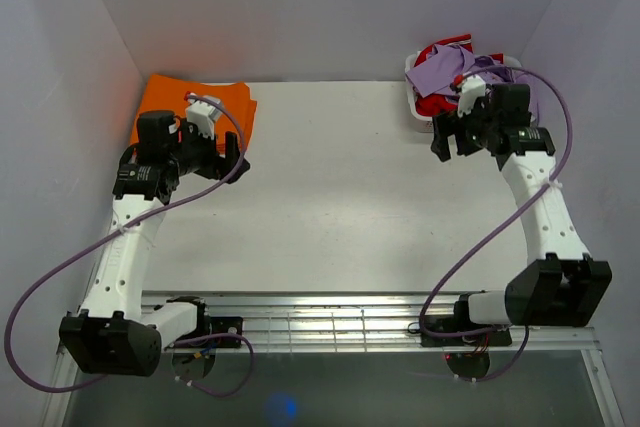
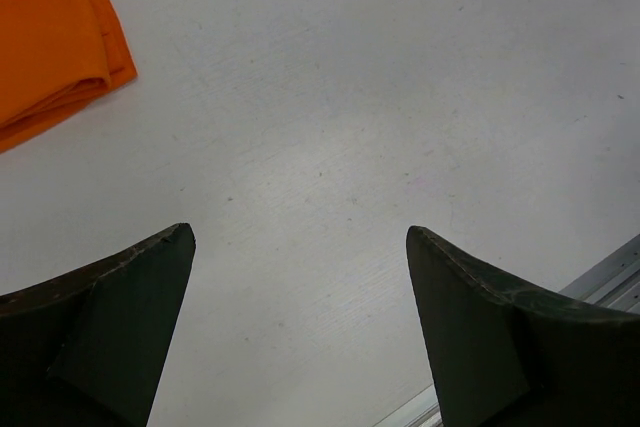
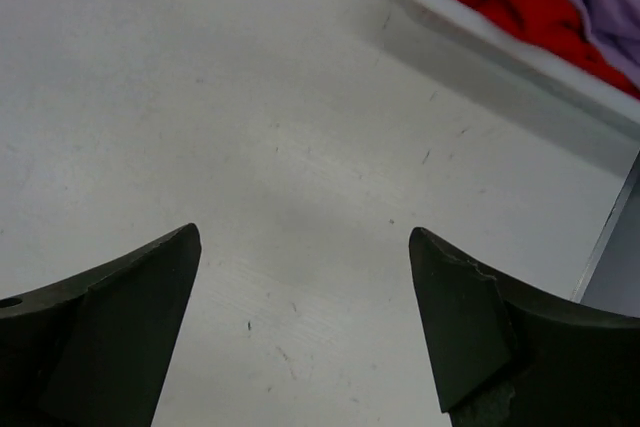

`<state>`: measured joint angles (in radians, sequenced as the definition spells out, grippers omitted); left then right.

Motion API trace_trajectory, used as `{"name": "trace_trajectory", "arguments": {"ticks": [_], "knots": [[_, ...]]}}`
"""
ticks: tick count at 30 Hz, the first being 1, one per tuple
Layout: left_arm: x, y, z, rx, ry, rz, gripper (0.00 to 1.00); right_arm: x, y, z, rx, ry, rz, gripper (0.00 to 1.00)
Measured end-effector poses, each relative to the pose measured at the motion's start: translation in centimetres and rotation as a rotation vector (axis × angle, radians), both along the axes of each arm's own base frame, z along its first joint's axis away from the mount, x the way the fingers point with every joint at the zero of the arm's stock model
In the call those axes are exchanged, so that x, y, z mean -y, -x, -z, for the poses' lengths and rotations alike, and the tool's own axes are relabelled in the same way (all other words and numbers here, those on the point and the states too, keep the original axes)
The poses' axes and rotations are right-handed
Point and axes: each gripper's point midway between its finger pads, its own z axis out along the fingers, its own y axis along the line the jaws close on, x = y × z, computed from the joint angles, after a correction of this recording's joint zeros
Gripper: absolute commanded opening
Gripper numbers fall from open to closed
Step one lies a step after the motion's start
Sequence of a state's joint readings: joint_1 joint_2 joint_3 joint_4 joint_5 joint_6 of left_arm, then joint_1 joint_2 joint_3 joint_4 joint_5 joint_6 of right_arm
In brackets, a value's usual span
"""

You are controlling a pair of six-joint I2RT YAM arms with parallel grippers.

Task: Fold and stack the trousers
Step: Grab the trousers from the pile

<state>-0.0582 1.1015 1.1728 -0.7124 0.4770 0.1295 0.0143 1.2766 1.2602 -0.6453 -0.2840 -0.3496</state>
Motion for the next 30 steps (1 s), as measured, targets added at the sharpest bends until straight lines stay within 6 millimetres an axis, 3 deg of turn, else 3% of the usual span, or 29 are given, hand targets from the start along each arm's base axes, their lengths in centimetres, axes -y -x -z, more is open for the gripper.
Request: {"name": "trace_trajectory", "arguments": {"ticks": [2,6,9,12,15,18,23,26,29,30], "knots": [[0.6,-0.7,-0.7,0.005,0.029,0.020,0.98,0.2,-3.5,-1.4,0.014,-0.009,0.038,0.90],[1.7,-1.3,-1.1,-0.012,0.089,0.048,0.98,1.3,-12.8,-5.1,0.104,-0.037,0.155,0.90],[2.3,-1.4,-1.2,-0.025,0.126,0.063,0.98,3.0,-18.4,-6.3,0.157,-0.061,0.254,0.90],[2.8,-1.4,-1.6,-0.025,0.164,0.073,0.98,4.8,-22.7,-6.0,0.207,-0.060,0.340,0.90],[3.2,-1.4,-1.8,-0.028,0.193,0.079,0.98,6.8,-25.8,-3.9,0.232,-0.052,0.422,0.90],[3.4,-1.3,-1.4,-0.045,0.211,0.085,0.98,8.2,-27.6,-0.8,0.216,-0.049,0.474,0.90],[3.6,-1.5,0.0,-0.095,0.228,0.078,0.98,10.1,-29.6,4.4,0.179,-0.035,0.542,0.90],[3.6,-1.6,0.6,-0.114,0.230,0.074,0.98,10.8,-30.2,7.3,0.152,-0.025,0.564,0.98],[3.6,-1.6,0.8,-0.116,0.231,0.073,0.98,11.0,-30.8,7.8,0.167,-0.031,0.565,0.71],[3.6,-1.6,0.8,-0.117,0.232,0.072,0.98,10.9,-31.1,7.6,0.179,-0.044,0.565,0.32]]}}
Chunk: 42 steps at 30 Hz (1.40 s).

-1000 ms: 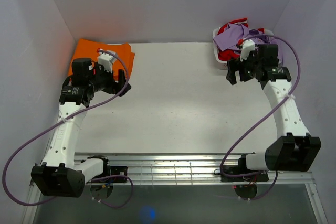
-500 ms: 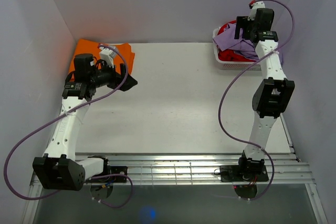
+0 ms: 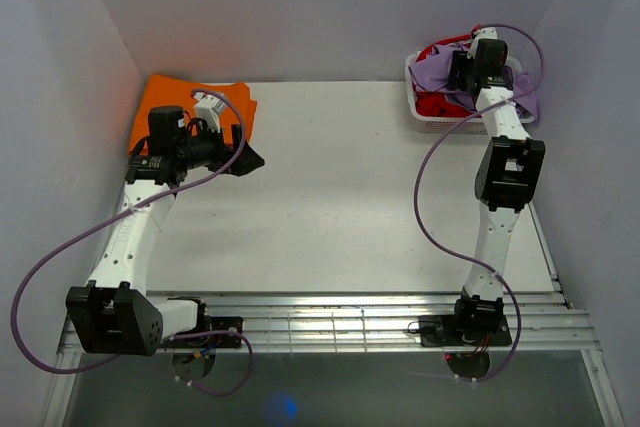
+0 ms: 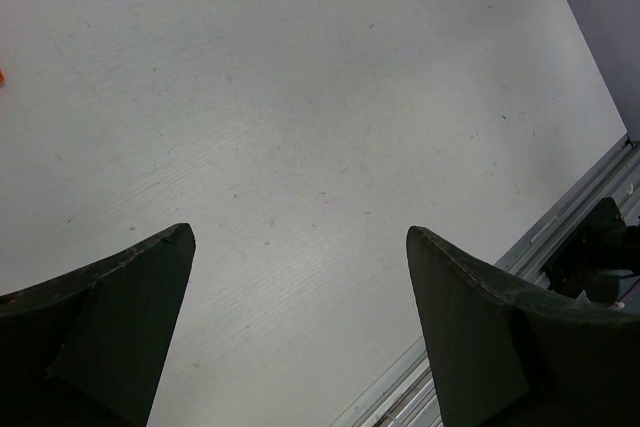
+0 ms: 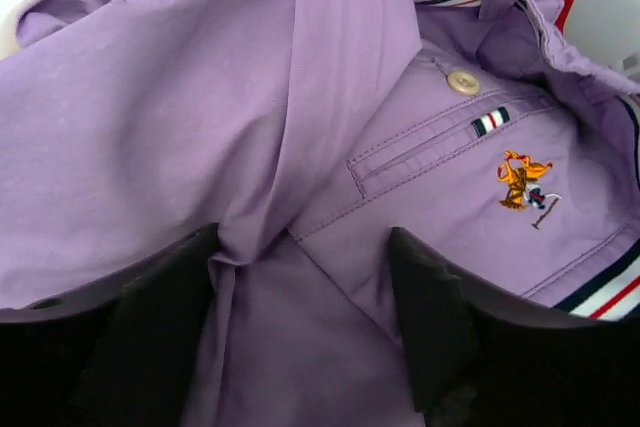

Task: Fold and stack the trousers
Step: Grab the trousers from the pile, then move the trousers to the center of the board

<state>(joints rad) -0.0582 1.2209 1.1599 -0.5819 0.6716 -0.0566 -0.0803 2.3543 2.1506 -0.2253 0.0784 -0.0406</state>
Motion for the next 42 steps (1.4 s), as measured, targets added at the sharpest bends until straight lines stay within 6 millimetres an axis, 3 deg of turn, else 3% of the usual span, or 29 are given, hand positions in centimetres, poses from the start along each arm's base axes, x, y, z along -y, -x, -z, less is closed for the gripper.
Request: {"name": "trace_trajectory", "arguments": {"ticks": [1,3,9,12,15,18,22,24,28,30,34,37,39,40,41,42], "knots": [[0.0,0.0,0.0,-0.002,0.000,-0.001,0.98,0.0,0.0,0.0,0.002,0.001,-0.002,0.32],[0.0,0.0,0.0,-0.004,0.002,-0.002,0.98,0.0,-0.2,-0.2,0.011,0.002,-0.007,0.08],[0.0,0.0,0.0,-0.003,0.002,-0.003,0.98,0.8,-0.1,-1.6,0.036,-0.028,-0.030,0.08],[0.0,0.1,-0.4,-0.005,0.001,-0.005,0.98,0.9,0.7,-4.9,0.074,-0.033,-0.046,0.08],[-0.1,-0.1,-1.4,0.013,0.000,-0.012,0.98,0.8,2.2,-11.4,0.171,-0.031,-0.064,0.08],[-0.4,-0.2,-2.4,0.035,-0.007,-0.030,0.98,0.4,5.3,-20.3,0.317,-0.022,-0.083,0.08],[-0.9,-0.1,-3.7,0.065,-0.024,-0.063,0.98,-1.4,12.2,-33.4,0.564,-0.019,-0.125,0.08],[-1.3,0.0,-4.3,0.076,-0.034,-0.090,0.98,-2.6,15.7,-38.4,0.673,-0.026,-0.159,0.08],[-2.1,0.2,-5.6,0.097,-0.047,-0.144,0.98,-5.6,23.2,-46.4,0.872,-0.057,-0.254,0.08],[-2.3,0.2,-6.1,0.105,-0.049,-0.162,0.98,-7.2,26.3,-48.8,0.942,-0.079,-0.302,0.08],[-2.6,0.3,-7.1,0.117,-0.048,-0.184,0.98,-10.8,30.7,-50.3,1.000,-0.140,-0.412,0.08],[-2.7,0.6,-7.4,0.122,-0.048,-0.188,0.98,-13.8,31.8,-47.6,0.947,-0.204,-0.502,0.08],[-2.7,0.8,-7.4,0.121,-0.050,-0.186,0.98,-16.0,31.7,-43.8,0.859,-0.251,-0.562,0.29],[-2.7,0.9,-7.3,0.119,-0.053,-0.185,0.98,-17.2,31.4,-41.5,0.799,-0.276,-0.596,0.46],[-2.7,1.0,-7.3,0.119,-0.057,-0.183,0.98,-18.4,31.0,-39.0,0.732,-0.301,-0.628,0.78],[-2.8,1.1,-7.2,0.119,-0.061,-0.180,0.98,-19.6,30.4,-36.2,0.651,-0.321,-0.656,0.87]]}}
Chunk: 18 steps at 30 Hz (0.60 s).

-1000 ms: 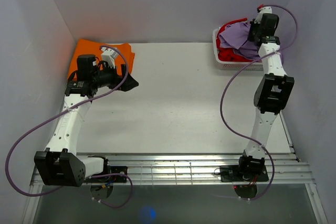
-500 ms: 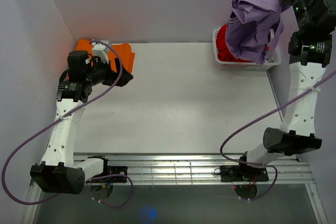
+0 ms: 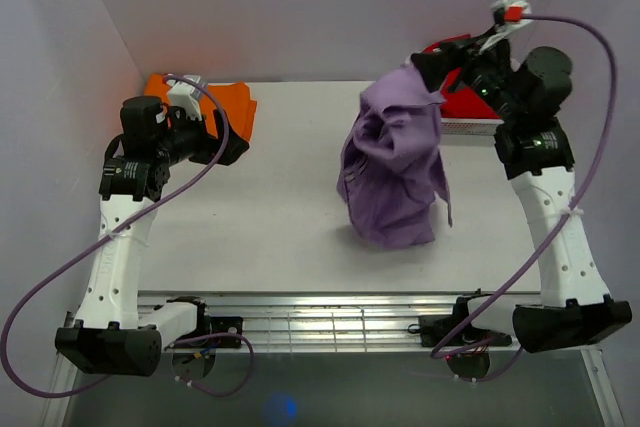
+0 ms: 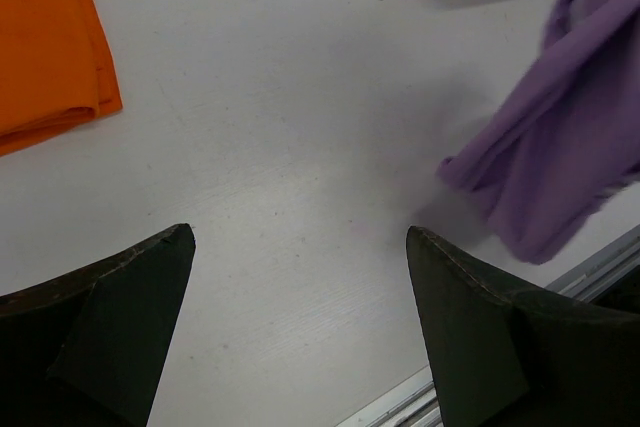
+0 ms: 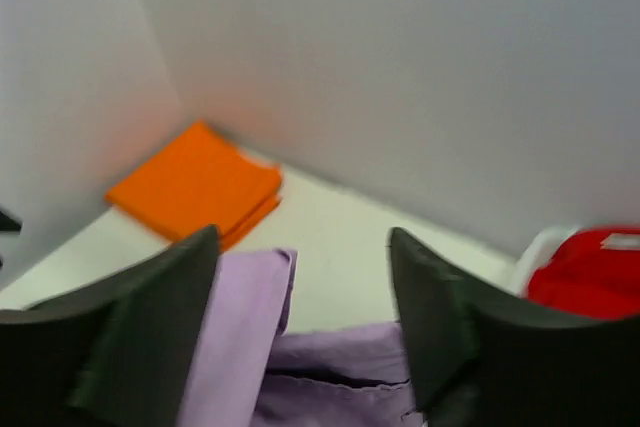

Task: Fold and stack the trousers
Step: Move the trousers to the center of the board

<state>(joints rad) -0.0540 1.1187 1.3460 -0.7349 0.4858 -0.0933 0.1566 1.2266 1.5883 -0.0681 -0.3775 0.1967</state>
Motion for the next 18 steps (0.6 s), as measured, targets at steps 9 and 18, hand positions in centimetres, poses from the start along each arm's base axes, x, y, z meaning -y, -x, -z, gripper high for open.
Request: {"name": "trace_trajectory", "arguments": {"ticks": [9,18], "knots": [[0.7,0.2,1.6,-0.017,-0.037,0.096,0.98,-3.3,-8.0,25.4,-0.655,0.363,-0.136,0.93],[2.6,-1.8,8.1,-0.159,-0.064,0.269,0.96,-1.2,1.7,30.9,-0.720,0.686,-0.384,0.94]]}}
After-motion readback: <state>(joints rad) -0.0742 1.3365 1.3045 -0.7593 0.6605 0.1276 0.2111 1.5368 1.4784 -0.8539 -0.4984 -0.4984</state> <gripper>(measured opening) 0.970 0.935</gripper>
